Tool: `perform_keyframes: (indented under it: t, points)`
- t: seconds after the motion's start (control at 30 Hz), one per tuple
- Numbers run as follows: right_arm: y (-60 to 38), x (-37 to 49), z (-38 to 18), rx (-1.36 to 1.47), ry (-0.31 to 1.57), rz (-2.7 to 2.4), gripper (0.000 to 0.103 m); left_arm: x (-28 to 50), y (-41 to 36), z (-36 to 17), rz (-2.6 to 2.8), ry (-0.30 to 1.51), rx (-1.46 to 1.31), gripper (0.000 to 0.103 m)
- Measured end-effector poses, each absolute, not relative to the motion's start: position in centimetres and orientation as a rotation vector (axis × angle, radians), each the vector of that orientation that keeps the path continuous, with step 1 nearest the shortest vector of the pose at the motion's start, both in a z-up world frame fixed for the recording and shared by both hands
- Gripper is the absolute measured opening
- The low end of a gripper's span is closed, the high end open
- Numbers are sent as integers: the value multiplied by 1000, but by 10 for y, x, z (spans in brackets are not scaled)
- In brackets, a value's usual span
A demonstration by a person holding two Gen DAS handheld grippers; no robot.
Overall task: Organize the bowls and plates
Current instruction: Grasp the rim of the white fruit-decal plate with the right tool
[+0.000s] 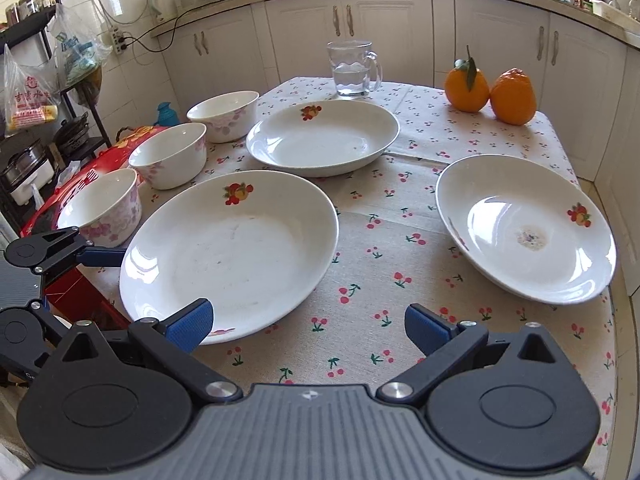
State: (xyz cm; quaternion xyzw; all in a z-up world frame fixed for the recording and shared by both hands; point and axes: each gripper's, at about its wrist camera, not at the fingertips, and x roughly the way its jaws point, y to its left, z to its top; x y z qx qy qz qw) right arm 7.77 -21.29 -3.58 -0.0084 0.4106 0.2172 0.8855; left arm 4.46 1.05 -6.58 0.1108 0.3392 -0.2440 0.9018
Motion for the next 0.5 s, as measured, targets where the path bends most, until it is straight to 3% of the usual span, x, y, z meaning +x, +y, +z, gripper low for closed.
perform_keyframes:
  t: [0.5]
  points:
    - [-189, 116, -53, -29, 968, 578, 103, 53, 8, -67, -540, 715, 215, 97]
